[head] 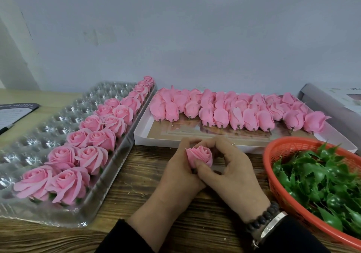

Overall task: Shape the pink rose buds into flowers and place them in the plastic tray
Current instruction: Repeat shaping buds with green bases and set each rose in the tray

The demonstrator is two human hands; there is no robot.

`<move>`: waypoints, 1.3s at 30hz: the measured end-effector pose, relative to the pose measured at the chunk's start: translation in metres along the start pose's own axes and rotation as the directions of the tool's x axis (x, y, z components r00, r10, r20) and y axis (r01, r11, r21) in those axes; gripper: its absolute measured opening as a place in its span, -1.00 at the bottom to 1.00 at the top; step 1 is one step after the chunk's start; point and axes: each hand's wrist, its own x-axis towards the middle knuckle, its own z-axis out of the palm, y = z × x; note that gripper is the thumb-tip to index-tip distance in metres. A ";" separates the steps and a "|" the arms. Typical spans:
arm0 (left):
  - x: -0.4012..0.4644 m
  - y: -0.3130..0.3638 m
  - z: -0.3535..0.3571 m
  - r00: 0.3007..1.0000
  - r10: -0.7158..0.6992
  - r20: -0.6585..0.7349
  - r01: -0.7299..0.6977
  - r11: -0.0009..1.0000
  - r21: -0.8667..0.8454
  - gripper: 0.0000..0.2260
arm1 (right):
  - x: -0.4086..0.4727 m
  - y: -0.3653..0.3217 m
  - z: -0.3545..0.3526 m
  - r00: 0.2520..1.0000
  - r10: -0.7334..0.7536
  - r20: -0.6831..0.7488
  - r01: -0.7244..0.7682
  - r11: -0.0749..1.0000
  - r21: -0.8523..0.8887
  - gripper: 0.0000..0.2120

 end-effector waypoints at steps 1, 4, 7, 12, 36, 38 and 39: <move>0.000 -0.002 0.000 1.000 -0.004 -0.029 0.005 1.000 0.030 -0.51 | 0.000 0.000 0.000 1.000 0.001 -0.005 -0.001 1.000 0.004 -0.78; 0.001 -0.006 0.001 0.990 0.011 -0.137 0.015 0.981 0.191 -0.40 | 0.000 0.001 -0.002 0.999 0.017 -0.045 -0.017 1.000 0.004 -0.71; -0.001 -0.005 0.003 0.967 0.150 -0.205 -0.065 0.926 0.373 -0.43 | 0.000 0.000 -0.003 0.994 0.027 -0.101 -0.027 1.000 0.000 -0.79; -0.006 0.002 0.009 0.915 0.354 -0.196 -0.178 0.789 0.588 -0.61 | 0.001 -0.002 -0.002 0.988 0.017 -0.154 -0.016 1.000 0.006 -0.75; -0.002 -0.008 0.003 0.926 0.351 -0.137 -0.232 0.819 0.525 -0.58 | 0.001 0.002 0.000 0.998 -0.005 -0.064 0.004 1.000 -0.002 -0.78; -0.001 -0.009 0.002 0.929 0.344 -0.134 -0.226 0.818 0.530 -0.61 | 0.001 0.001 0.000 0.998 -0.012 -0.055 0.012 1.000 -0.004 -0.80; -0.001 -0.009 0.002 0.929 0.344 -0.135 -0.224 0.815 0.534 -0.62 | 0.001 0.001 0.001 0.998 -0.015 -0.061 0.015 1.000 0.003 -0.82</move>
